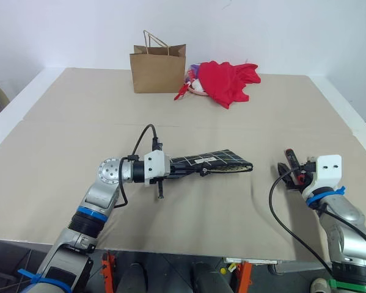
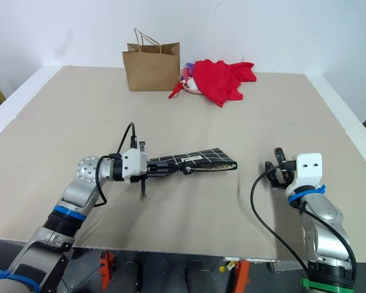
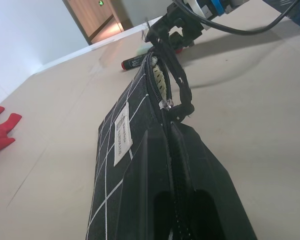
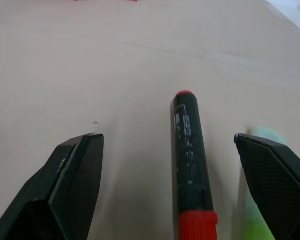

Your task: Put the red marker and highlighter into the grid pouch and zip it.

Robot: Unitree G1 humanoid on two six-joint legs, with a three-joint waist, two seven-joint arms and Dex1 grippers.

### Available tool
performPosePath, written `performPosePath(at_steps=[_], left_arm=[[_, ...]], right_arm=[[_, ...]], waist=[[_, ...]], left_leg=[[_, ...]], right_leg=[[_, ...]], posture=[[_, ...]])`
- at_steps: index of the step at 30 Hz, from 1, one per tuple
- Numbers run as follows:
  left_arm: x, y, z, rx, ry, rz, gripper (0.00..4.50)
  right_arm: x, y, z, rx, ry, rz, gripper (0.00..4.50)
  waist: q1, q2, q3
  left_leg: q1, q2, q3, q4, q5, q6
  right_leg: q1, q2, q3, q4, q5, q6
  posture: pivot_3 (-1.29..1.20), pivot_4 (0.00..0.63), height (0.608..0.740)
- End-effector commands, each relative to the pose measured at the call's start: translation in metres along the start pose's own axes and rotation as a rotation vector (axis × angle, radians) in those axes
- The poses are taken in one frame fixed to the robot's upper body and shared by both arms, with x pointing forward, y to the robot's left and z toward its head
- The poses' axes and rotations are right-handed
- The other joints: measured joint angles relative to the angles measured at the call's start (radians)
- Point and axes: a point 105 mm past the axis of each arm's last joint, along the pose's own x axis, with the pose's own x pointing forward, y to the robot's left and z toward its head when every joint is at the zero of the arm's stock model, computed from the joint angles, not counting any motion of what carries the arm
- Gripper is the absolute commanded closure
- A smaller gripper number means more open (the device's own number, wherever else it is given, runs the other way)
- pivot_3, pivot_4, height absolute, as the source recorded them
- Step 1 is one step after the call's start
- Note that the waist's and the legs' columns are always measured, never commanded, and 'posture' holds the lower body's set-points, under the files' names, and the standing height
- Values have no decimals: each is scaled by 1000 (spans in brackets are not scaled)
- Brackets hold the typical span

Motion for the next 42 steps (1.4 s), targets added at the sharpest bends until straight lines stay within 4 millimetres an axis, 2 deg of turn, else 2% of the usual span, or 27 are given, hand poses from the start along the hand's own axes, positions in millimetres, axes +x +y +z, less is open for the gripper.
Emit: performPosePath(at_steps=[1,13,15,17,28,29,34,35,40,41,42], left_arm=[[-3,5,12,35,-33,19,4500],[-3,5,12,35,-32,19,4500],[-2,5,14,34,-38,25,4500],[-2,5,15,36,-42,28,4500],[-1,4,17,34,-46,27,4500],[-1,4,17,34,-46,28,4500],[-1,4,17,34,-43,29,4500],[-1,4,16,34,-43,29,4500],[-2,5,16,31,-40,30,4500],[-3,5,15,29,-38,27,4500],[-4,4,15,27,-38,21,4500]], right_arm=[[-2,-7,8,-8,-33,-26,18],[-2,-7,8,-8,-33,-26,18],[-7,2,-21,60,78,-37,394],[-11,7,-37,105,146,-49,394],[-11,7,-36,137,155,-60,394],[-11,8,-35,135,153,-55,948],[-11,12,-32,148,147,-49,3155],[-11,12,-32,148,147,-47,3834],[-12,17,-27,141,133,-25,3942],[-12,18,-19,118,110,-7,3942],[-11,23,-1,105,52,44,3942]], waist=[[0,0,0],[0,0,0],[0,0,0],[0,-1,0],[1,0,-1],[1,0,-1],[4,0,-1],[4,0,-1],[4,0,-1],[4,0,-1],[4,1,-1]], left_leg=[[0,0,0,0,0,0],[0,0,0,0,0,0],[0,0,0,0,0,0],[0,0,-1,0,0,0],[4,0,-2,0,0,0],[4,0,-2,0,0,0],[3,0,-2,0,0,0],[3,0,-2,0,0,0],[3,0,-2,1,0,0],[3,0,-2,0,0,0],[3,0,-2,0,0,0]], right_leg=[[0,0,0,0,0,0],[0,0,0,0,0,0],[0,0,0,0,0,0],[0,0,-1,0,0,0],[5,0,-2,0,-1,0],[5,0,-2,0,-1,0],[5,0,-2,0,-1,0],[5,0,-2,0,-1,0],[6,0,-2,0,-1,0],[5,0,-2,0,-1,0],[5,0,-2,0,-2,0]], posture=[[0,150,740],[0,150,740],[0,150,740],[0,150,740],[0,150,740],[0,150,740],[0,150,740],[0,150,740],[0,150,740],[0,150,740],[0,150,740]])
